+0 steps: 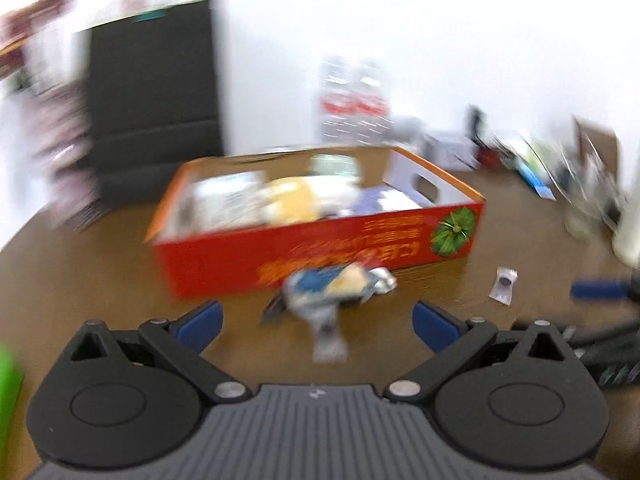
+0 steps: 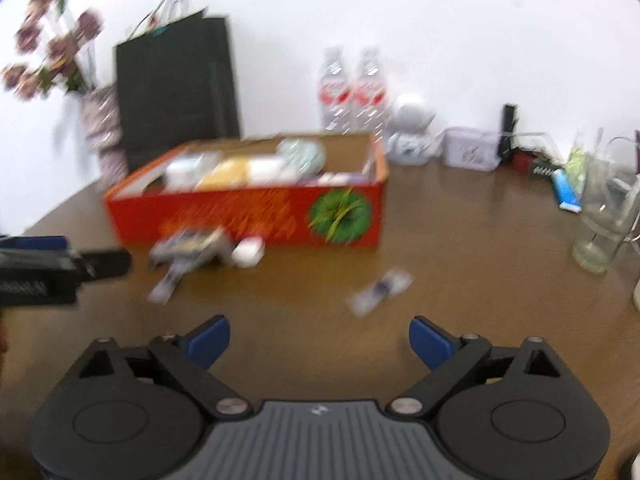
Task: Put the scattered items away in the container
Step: 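Grasp the blue-labelled packet with the left tool while the right tool grasps the clear packet with dark disc, then carry both packets over the box and open both tools inside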
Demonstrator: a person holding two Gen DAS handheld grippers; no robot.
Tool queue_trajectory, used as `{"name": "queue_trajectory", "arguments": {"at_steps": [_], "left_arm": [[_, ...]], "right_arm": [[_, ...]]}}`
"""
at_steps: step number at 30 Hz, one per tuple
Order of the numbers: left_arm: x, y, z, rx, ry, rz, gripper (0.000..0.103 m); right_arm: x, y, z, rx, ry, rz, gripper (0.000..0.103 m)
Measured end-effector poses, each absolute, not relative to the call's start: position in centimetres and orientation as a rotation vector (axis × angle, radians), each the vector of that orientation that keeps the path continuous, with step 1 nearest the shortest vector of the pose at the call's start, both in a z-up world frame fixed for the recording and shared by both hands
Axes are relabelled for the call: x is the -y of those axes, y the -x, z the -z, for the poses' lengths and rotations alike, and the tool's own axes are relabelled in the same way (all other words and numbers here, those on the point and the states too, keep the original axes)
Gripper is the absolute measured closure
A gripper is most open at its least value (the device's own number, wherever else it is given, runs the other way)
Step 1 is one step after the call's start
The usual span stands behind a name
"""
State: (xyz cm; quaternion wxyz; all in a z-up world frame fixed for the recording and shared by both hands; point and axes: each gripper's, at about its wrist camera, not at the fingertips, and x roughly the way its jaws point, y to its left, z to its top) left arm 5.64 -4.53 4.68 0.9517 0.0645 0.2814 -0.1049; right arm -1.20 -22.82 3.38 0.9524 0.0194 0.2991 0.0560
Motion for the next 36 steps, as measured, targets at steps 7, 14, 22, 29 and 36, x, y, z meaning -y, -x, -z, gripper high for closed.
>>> {"name": "queue_trajectory", "arguments": {"at_steps": [7, 14, 22, 29, 36], "left_arm": [[8.1, -11.4, -3.1, -0.648, -0.309, 0.266, 0.043], [6.0, -10.6, -4.8, -0.665, -0.155, 0.277, 0.095], [-1.2, -2.9, -8.1, -0.527, 0.145, 0.252, 0.095], [-3.6, -3.4, -5.0, -0.563, 0.238, 0.186, 0.095], [-3.0, -2.7, -5.0, -0.508, 0.122, 0.105, 0.095]], "right_arm": [[24.7, -0.9, -2.3, -0.663, -0.074, -0.076, 0.008], [24.4, -2.8, -1.8, -0.672, -0.031, -0.077, 0.009], [24.9, -5.5, -0.7, -0.693, -0.054, -0.068, 0.034], [23.6, -6.3, 0.0, -0.669, 0.008, -0.059, 0.081], [22.5, -4.6, 0.0, -0.651, 0.062, -0.078, 0.084]]}}
